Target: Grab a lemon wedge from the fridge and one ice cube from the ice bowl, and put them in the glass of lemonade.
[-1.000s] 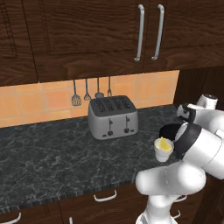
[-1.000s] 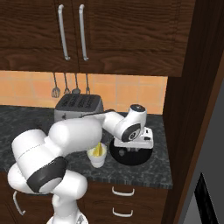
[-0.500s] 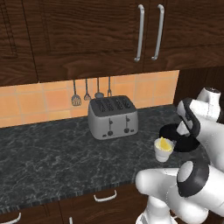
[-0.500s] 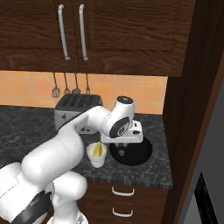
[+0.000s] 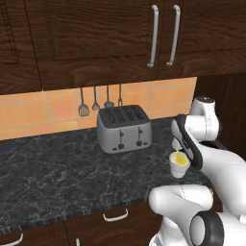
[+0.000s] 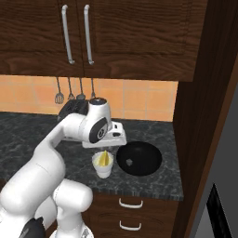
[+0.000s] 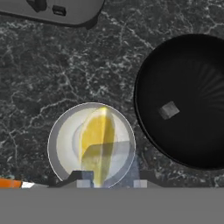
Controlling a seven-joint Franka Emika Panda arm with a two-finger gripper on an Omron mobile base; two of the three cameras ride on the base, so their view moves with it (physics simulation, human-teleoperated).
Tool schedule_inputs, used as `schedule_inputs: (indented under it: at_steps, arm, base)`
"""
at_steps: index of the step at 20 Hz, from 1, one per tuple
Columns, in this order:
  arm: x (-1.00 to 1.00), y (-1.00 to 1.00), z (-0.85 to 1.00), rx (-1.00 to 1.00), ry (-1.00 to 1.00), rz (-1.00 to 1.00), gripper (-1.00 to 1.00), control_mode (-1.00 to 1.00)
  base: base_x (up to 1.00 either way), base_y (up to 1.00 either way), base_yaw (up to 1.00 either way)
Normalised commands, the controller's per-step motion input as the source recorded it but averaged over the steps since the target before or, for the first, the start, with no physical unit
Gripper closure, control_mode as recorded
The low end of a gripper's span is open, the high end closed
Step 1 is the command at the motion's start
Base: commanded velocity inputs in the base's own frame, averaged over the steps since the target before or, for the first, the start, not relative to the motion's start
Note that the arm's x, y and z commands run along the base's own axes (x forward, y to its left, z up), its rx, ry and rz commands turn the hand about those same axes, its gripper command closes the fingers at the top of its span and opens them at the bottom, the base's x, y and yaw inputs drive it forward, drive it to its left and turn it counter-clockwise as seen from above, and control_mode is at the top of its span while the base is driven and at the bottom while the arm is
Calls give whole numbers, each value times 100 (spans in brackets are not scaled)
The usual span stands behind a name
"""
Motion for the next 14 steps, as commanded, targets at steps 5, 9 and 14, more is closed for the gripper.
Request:
schedule_inputs:
  at_steps: [5,9,14]
  arm:
    - [5,6,-12,0,0,0,100,-100]
    - [2,24,-18,0,2,0,100,-100]
    - [21,21,-13,0,9,0,100,-100]
  base:
    - [0,0,0]
    - [0,0,0]
    - [0,0,0]
